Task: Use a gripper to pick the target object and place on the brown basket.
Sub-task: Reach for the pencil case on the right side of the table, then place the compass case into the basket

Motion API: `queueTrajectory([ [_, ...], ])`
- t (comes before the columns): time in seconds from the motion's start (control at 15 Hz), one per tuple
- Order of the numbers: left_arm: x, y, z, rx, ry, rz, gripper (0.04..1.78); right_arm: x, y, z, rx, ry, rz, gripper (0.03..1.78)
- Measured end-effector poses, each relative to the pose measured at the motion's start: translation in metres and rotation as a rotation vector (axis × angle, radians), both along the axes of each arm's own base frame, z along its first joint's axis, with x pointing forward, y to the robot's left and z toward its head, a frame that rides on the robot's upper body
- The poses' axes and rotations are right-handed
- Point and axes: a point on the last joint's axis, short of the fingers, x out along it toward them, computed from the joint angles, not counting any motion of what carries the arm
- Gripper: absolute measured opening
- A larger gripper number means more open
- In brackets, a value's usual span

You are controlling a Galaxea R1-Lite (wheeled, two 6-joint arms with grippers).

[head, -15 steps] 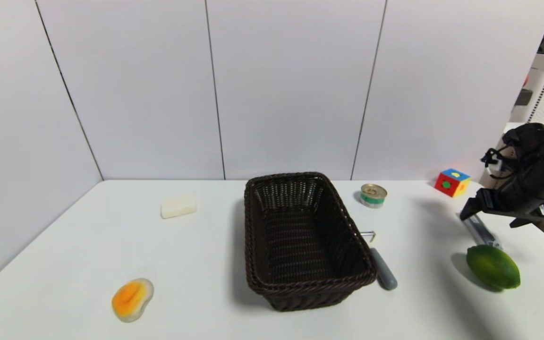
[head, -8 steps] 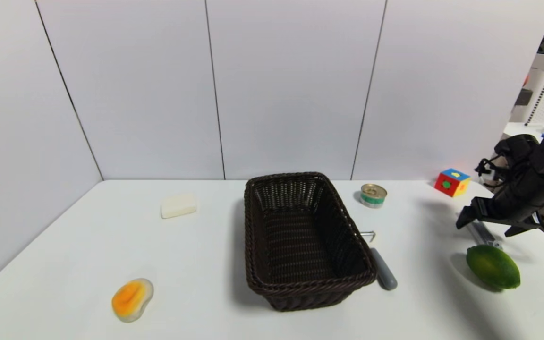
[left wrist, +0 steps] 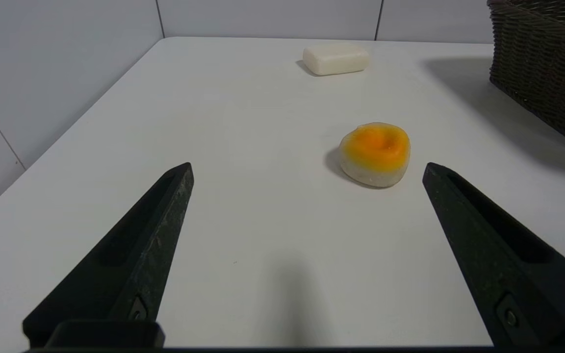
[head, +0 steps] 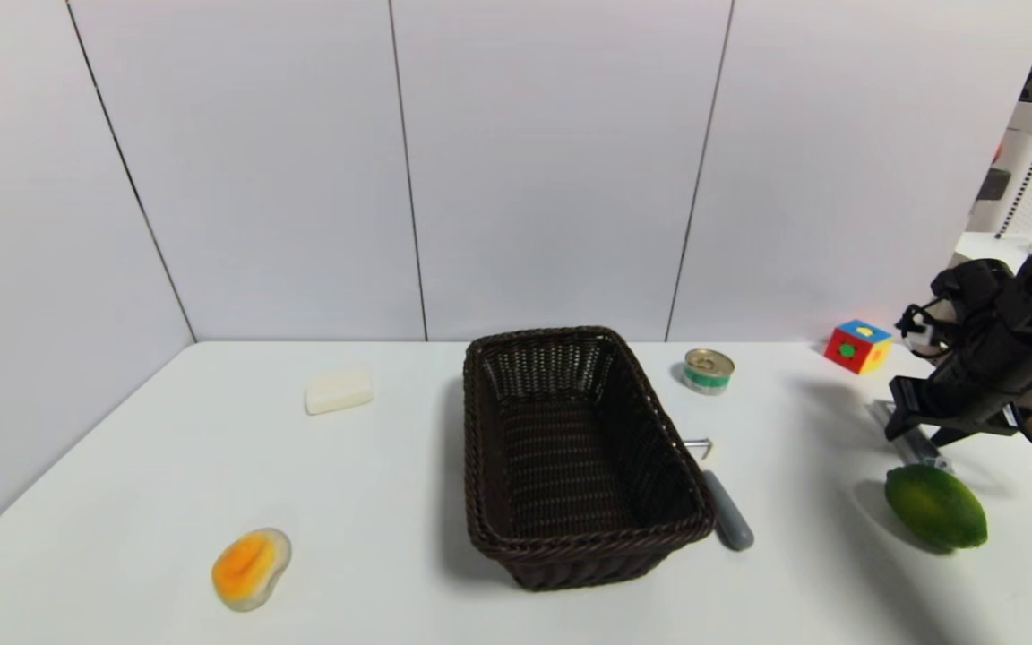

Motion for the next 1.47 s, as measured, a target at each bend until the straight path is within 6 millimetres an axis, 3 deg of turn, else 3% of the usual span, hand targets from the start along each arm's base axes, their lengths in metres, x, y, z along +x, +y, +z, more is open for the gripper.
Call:
queueTrajectory([
  [0.07,0.0,0.0,0.0,0.0,0.0,0.0,1.69,0.0,0.0,-0.001,0.001,0.002,-0.001,0.54],
  [0.4,0.0,0.0,0.0,0.0,-0.001,0.0,1.69,0.0,-0.003,0.007,-0.007,-0.023,-0.003,0.54],
  [0.73,0.0,0.0,0.0,0.0,0.0,0.0,1.69,0.004,0.018,0.066,-0.05,-0.213,0.053,0.54],
  [0.93,0.0,0.0,0.0,0.0,0.0,-0.001,1.69,-0.001,0.052,0.107,-0.062,-0.339,0.131,0.54],
  [1.2,0.0,0.0,0.0,0.0,0.0,0.0,1.69,-0.025,0.121,0.152,-0.042,-0.469,0.305,0.54],
  [1.47,0.0,0.0,0.0,0.0,0.0,0.0,1.69,-0.068,0.19,0.165,0.013,-0.49,0.523,0.54],
])
